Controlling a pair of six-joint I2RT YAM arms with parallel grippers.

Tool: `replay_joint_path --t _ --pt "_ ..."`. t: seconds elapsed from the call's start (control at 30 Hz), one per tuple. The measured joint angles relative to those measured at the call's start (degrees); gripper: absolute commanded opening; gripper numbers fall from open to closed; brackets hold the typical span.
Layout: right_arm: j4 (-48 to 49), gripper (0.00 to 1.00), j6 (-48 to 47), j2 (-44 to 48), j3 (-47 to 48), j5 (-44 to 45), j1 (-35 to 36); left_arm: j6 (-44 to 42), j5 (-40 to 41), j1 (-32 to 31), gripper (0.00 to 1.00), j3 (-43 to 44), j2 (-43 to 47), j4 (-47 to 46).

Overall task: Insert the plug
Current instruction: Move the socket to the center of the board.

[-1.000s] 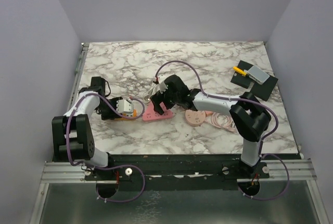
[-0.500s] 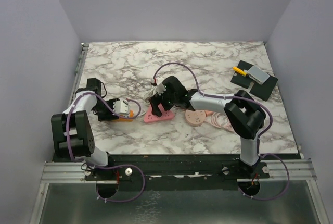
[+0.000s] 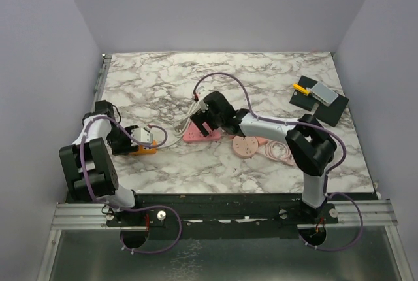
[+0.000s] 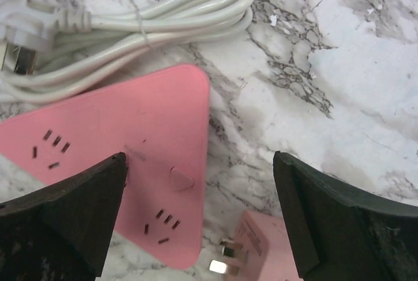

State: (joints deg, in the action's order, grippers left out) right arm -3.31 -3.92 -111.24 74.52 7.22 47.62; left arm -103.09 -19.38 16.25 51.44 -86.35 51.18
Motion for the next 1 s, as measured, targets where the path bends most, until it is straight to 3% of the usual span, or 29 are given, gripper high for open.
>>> replay_joint_path --t 0.23,0.43,0.83,1.0 --pt "-0.81 0.96 0.92 4.28 -3.23 2.54 8.81 0.24 0.37 2.73 0.0 1.4 -0.02 0.33" --pt "0.13 0.94 3.52 2.71 -2.86 -2.62 16.15 0.39 0.37 3.61 0.0 1.4 -0.02 0.5" --pt "2.49 0.93 4.22 -9.33 5.81 -8.79 12.55 -0.48 0.07 6.03 0.0 1.38 0.0 1.16" --pt "4.11 0.93 5.64 -9.77 5.03 -9.22 7.04 -2.67 -2.14 5.79 0.0 0.76 1.2 1.86"
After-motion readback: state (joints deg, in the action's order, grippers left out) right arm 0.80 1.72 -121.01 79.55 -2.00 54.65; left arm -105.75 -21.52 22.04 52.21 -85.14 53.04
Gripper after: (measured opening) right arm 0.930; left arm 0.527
